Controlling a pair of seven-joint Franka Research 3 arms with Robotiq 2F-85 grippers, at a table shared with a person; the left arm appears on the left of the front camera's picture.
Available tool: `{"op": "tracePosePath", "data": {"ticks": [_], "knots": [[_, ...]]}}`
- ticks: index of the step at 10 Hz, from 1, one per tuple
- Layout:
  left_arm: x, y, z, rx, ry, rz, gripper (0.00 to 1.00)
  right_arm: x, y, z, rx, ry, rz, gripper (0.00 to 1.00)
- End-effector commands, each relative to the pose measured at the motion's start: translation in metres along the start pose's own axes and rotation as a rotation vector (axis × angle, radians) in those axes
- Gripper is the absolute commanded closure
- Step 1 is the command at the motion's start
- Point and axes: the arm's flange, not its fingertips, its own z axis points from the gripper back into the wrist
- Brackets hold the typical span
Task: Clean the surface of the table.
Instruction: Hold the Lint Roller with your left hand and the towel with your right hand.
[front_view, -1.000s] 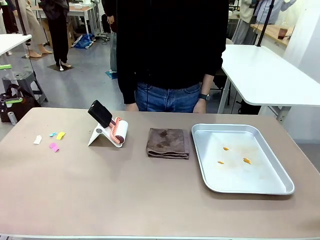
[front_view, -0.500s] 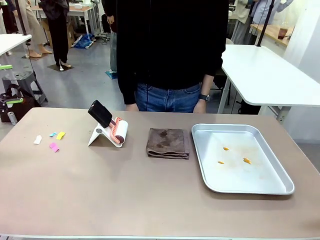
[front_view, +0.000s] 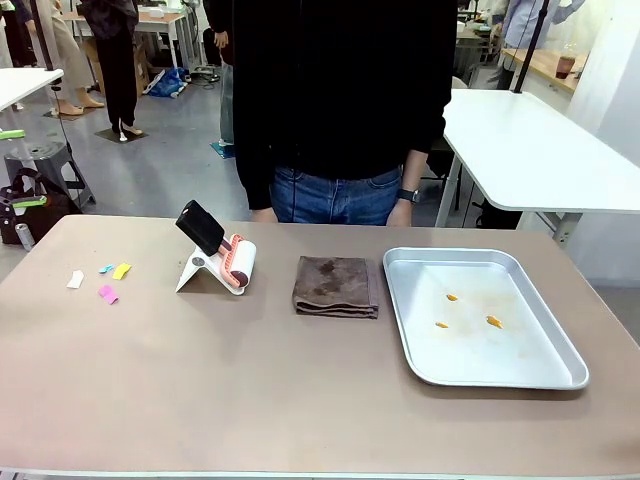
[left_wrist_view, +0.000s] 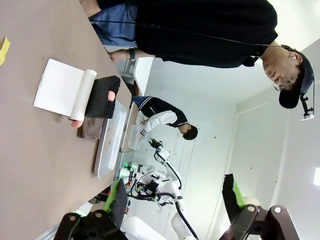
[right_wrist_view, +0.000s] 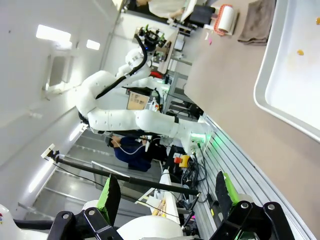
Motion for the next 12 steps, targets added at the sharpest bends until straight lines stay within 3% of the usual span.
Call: {"op": "tracePosePath", "data": {"ticks": [1,3,4,6,7,10,11,12], "knots": [[-0.005,0.001,-0.002,-0.001,-0.008,-0.002,0.00,0.000,0.001,-0.002,0.006,0.005,0.000,0.00],[0.000,0.000,0.000,0.000,0.000,0.000,0.00,0.000,0.000,0.000,0.000,0.000,0.000,0.00],[-0.008,-0.011,-0.013,-0.010,0.029,-0.046,0.00,0.016,0.021,-0.004,-0.049,0.003,-0.012,0.00],[-0.036,-0.047,-0.061,0.014,0.056,-0.151,0.00,0.072,0.072,-0.024,-0.197,0.053,-0.043,0.00],[-0.054,-0.068,-0.084,0.024,0.137,-0.199,0.00,0.105,0.096,-0.039,-0.257,0.115,-0.082,0.00],[-0.086,-0.112,-0.129,0.223,0.342,-0.441,0.00,0.189,0.151,-0.083,-0.446,0.315,-0.175,0.00],[-0.097,-0.124,-0.149,0.352,0.430,-0.575,0.00,0.227,0.163,-0.106,-0.535,0.346,-0.275,0.00],[-0.104,-0.127,-0.164,0.464,0.435,-0.706,0.00,0.261,0.163,-0.129,-0.578,0.390,-0.318,0.00]]}}
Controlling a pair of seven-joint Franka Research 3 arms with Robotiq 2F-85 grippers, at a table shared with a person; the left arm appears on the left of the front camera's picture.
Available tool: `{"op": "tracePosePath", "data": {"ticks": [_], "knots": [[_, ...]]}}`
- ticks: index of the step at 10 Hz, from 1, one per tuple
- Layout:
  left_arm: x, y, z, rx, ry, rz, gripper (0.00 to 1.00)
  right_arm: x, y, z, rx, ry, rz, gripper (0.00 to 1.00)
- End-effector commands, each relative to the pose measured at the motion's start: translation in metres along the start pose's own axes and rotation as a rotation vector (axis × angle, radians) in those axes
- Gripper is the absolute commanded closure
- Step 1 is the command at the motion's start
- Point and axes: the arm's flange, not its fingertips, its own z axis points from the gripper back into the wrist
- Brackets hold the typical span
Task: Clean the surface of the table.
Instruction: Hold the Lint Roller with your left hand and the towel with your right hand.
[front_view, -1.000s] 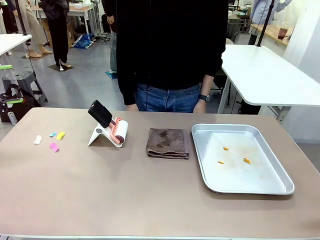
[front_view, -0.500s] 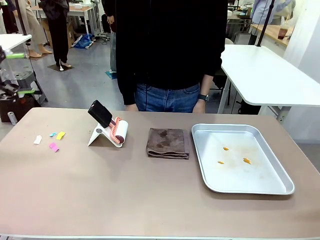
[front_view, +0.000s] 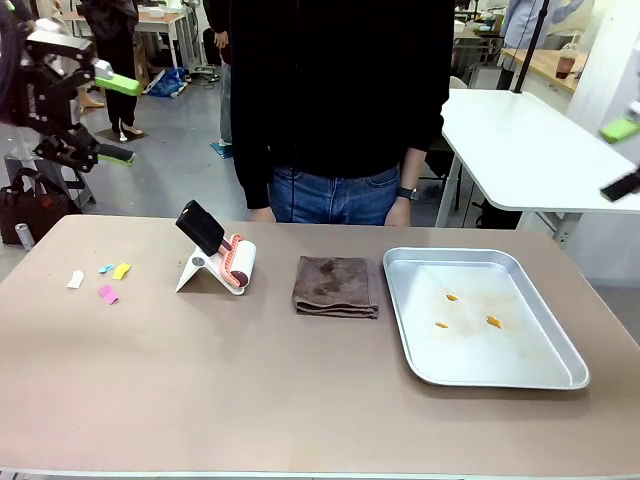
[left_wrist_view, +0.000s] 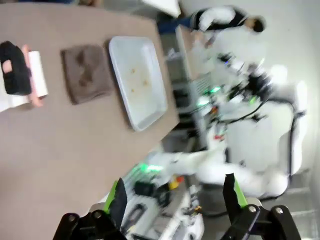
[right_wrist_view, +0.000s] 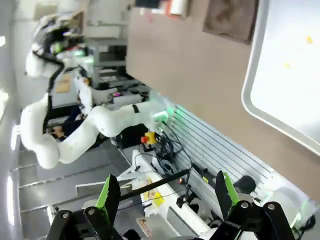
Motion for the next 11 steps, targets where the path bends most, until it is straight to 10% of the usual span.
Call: {"op": "tracePosePath", "data": {"ticks": [1,5,9,11], "knots": [[0.004,0.006,-0.012,0.199,0.041,-0.234,0.00,0.072,0.013,-0.001,-0.104,0.101,-0.097,0.00],[-0.008,0.016,-0.037,0.209,0.014,-0.280,0.00,0.187,0.034,-0.096,-0.167,0.190,-0.189,0.00],[0.002,0.028,-0.029,0.103,-0.079,-0.113,0.00,0.198,0.032,-0.138,-0.163,0.221,-0.171,0.00],[0.000,0.026,-0.031,0.218,-0.016,-0.242,0.00,0.198,0.032,-0.138,-0.163,0.221,-0.171,0.00]]}}
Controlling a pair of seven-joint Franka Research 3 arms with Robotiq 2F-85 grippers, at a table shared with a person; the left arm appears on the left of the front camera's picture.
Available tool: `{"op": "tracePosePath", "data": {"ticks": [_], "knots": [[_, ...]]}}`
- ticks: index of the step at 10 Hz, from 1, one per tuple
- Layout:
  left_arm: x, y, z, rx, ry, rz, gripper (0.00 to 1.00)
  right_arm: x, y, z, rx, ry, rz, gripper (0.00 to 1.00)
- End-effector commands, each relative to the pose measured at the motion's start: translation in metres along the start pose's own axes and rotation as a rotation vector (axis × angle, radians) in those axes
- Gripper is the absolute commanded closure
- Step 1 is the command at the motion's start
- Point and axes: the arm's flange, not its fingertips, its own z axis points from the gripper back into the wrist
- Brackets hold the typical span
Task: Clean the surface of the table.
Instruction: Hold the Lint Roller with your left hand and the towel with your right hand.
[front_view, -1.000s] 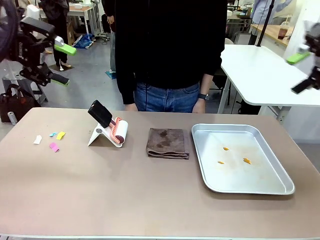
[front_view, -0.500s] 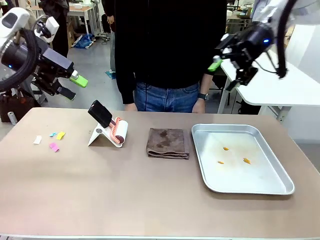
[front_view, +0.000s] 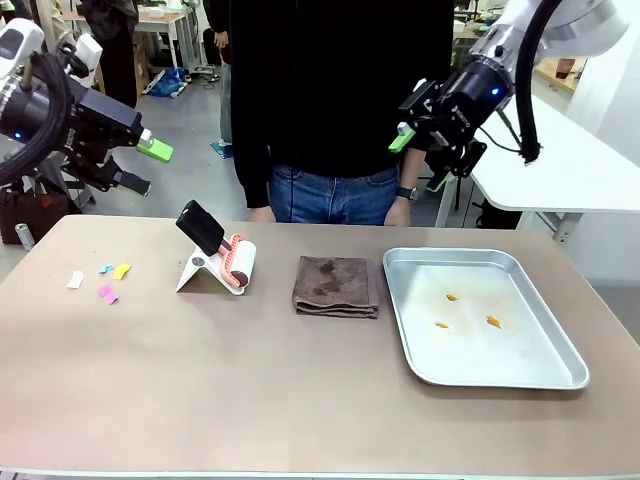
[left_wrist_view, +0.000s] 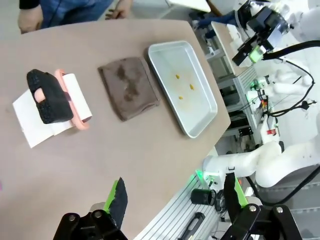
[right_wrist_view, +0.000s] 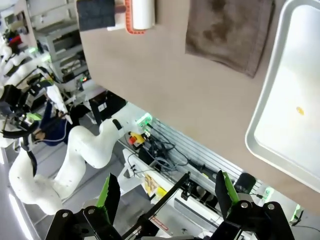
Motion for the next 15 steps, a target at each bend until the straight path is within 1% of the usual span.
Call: {"op": "tracePosePath", "data": {"ticks": [1,7,8,9,10,11,12,13,14,15], "knots": [[0.000,-0.003,-0.002,0.024,0.017,-0.042,0.00,-0.004,0.000,0.007,0.009,-0.009,0.000,0.00],[0.000,-0.003,-0.002,0.024,0.017,-0.042,0.00,-0.004,0.000,0.007,0.009,-0.009,0.000,0.00],[-0.001,-0.002,-0.002,0.020,0.021,-0.022,0.00,-0.002,-0.002,0.005,0.002,-0.010,-0.004,0.00],[-0.008,-0.003,-0.004,0.055,0.000,-0.061,0.00,-0.003,0.000,-0.016,-0.022,-0.054,0.040,0.00],[-0.013,-0.002,-0.005,0.076,-0.043,-0.081,0.00,-0.007,-0.002,-0.041,-0.025,-0.104,0.106,0.00],[-0.015,0.001,-0.003,0.100,-0.061,-0.096,0.00,-0.012,-0.006,-0.059,-0.046,-0.162,0.143,0.00],[-0.015,0.005,-0.002,0.110,-0.064,-0.095,0.00,-0.017,-0.010,-0.074,-0.115,-0.237,0.146,0.00],[-0.012,0.008,-0.004,0.121,-0.067,-0.092,0.00,-0.022,-0.013,-0.092,-0.150,-0.262,0.170,0.00],[-0.010,0.009,-0.012,0.159,-0.069,-0.101,0.00,-0.021,-0.018,-0.111,-0.166,-0.285,0.206,0.00],[-0.008,0.011,-0.023,0.173,-0.033,-0.116,0.00,-0.020,-0.023,-0.121,-0.158,-0.280,0.235,0.00]]}}
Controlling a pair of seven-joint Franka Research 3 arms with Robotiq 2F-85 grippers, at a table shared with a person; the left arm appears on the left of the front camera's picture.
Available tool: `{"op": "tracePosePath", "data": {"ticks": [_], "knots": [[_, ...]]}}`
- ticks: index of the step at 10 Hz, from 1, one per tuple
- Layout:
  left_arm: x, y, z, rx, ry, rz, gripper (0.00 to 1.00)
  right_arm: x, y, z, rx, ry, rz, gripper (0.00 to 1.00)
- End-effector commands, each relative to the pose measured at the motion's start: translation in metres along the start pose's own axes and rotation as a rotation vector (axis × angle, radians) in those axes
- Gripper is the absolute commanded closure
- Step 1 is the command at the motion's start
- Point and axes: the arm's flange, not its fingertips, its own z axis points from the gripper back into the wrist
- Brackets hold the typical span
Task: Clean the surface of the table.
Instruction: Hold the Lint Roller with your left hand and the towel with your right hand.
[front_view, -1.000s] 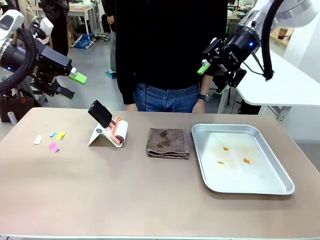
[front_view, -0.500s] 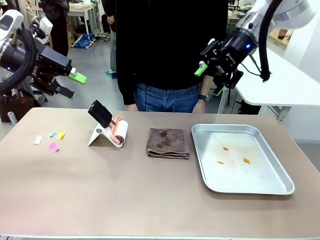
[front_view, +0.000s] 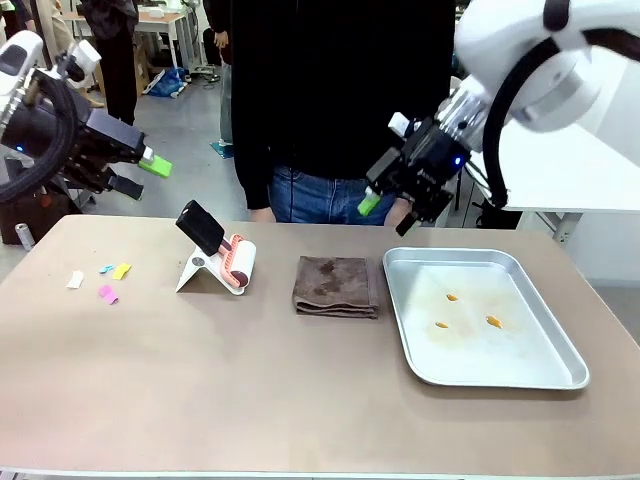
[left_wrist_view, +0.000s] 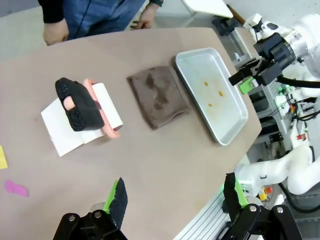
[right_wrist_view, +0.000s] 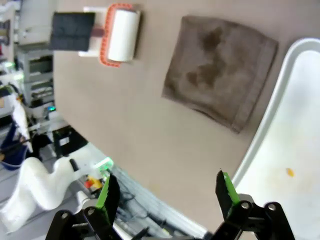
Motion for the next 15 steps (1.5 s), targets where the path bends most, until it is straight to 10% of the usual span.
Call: {"op": "tracePosePath", "data": {"ticks": [1,6,14,15], "knots": [[0.001,0.005,-0.028,0.049,0.057,-0.046,0.00,-0.012,-0.007,-0.020,-0.005,-0.028,0.059,0.00],[0.032,0.039,-0.065,0.250,0.245,-0.037,0.00,0.001,-0.001,-0.057,0.019,0.039,0.000,0.00],[0.059,0.085,-0.116,0.388,0.168,0.240,0.00,0.022,0.009,-0.083,0.024,-0.019,-0.045,0.00],[0.042,0.084,-0.116,0.435,0.196,0.114,0.00,0.016,0.006,-0.077,0.029,-0.005,0.005,0.00]]}}
